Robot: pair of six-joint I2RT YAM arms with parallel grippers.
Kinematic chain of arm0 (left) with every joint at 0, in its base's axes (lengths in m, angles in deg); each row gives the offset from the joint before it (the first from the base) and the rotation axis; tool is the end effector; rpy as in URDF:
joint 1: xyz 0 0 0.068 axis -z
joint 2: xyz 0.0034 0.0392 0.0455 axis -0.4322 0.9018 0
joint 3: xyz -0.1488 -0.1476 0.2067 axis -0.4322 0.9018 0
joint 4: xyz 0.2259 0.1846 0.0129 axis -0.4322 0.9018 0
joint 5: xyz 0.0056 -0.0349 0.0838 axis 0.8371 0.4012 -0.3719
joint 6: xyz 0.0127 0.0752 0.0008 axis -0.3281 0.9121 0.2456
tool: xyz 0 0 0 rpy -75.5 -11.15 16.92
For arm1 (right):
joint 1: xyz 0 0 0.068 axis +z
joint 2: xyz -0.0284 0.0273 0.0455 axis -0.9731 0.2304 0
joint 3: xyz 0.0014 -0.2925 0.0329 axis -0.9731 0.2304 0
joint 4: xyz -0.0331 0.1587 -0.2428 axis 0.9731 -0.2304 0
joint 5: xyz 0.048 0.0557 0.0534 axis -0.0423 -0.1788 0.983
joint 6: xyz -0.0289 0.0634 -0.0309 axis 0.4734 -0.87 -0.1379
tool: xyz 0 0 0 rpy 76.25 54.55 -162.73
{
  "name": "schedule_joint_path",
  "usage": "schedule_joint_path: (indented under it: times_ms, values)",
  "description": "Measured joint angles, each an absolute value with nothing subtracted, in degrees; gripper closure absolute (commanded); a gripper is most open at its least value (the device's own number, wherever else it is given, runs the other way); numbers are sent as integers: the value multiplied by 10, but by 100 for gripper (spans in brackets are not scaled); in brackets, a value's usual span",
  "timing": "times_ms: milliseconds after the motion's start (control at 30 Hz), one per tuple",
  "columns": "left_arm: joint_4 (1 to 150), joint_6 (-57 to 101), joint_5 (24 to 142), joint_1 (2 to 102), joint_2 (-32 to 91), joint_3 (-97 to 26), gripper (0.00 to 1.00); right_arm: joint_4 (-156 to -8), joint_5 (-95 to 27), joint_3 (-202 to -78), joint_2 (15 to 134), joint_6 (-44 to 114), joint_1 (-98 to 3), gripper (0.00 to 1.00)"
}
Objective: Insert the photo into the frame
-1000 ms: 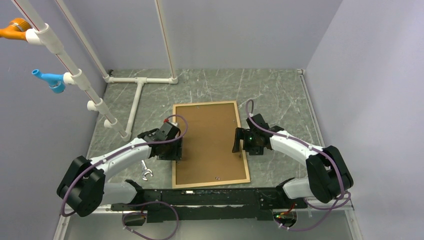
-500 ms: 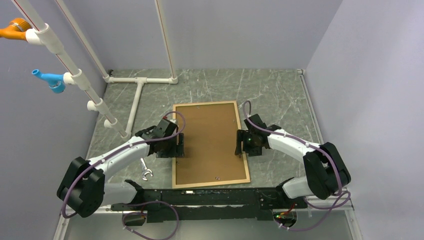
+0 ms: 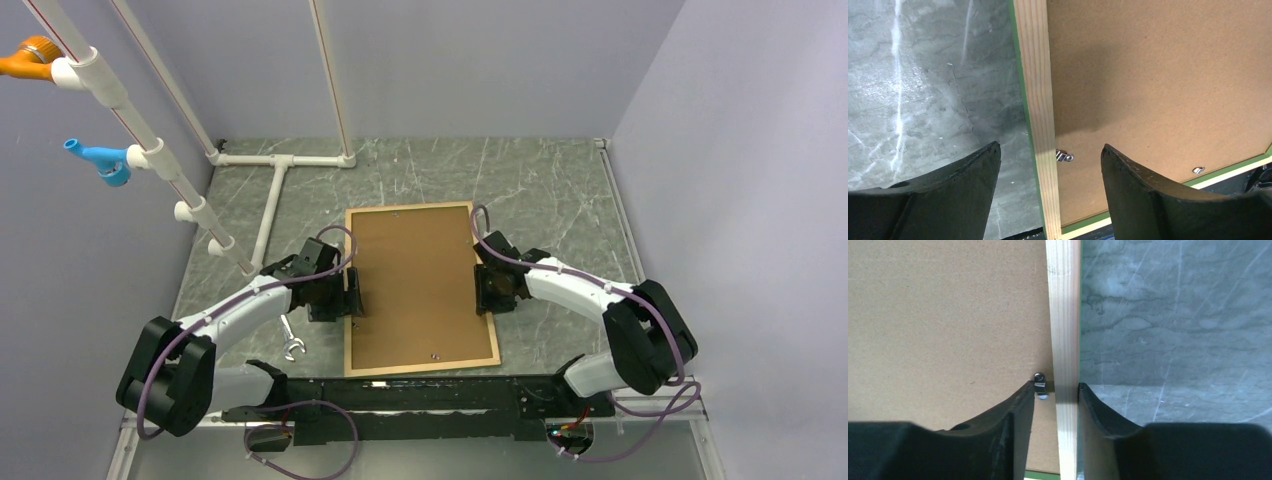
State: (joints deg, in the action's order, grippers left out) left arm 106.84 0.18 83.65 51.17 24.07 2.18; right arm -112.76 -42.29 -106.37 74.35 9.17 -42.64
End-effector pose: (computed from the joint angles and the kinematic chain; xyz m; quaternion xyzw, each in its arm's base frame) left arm 0.2139 -0.1135 0.1443 -0.0536 0.9718 -0.1738 0.1500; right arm 0.2286 0.1533 0.1378 -0.0115 0.9849 0.0880 0.1484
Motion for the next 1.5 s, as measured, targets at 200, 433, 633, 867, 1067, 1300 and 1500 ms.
schedule_joint_path:
  times_ms: [200, 433, 633, 867, 1067, 1300, 1500]
  values:
    - [1060, 4, 849, 505, 241, 22, 24, -1155, -463, -1082, 753, 90, -407, 83]
    - [1056, 7, 855, 503, 241, 22, 25, -1171, -478, -1097, 767, 90, -397, 100]
    - [1052, 13, 863, 503, 241, 23, 25, -1171, -480, -1097, 766, 94, -394, 70]
    - [1051, 20, 866, 503, 247, 23, 25, -1130, -448, -1081, 756, 91, -393, 38]
    - [1050, 22, 868, 502, 249, 23, 27, -1112, -423, -1054, 728, 84, -412, 49]
    - [1048, 21, 871, 502, 251, 23, 28, -1080, -363, -999, 688, 70, -471, 55]
    - [1045, 22, 875, 502, 262, 23, 29, -1071, -354, -996, 691, 75, -477, 86]
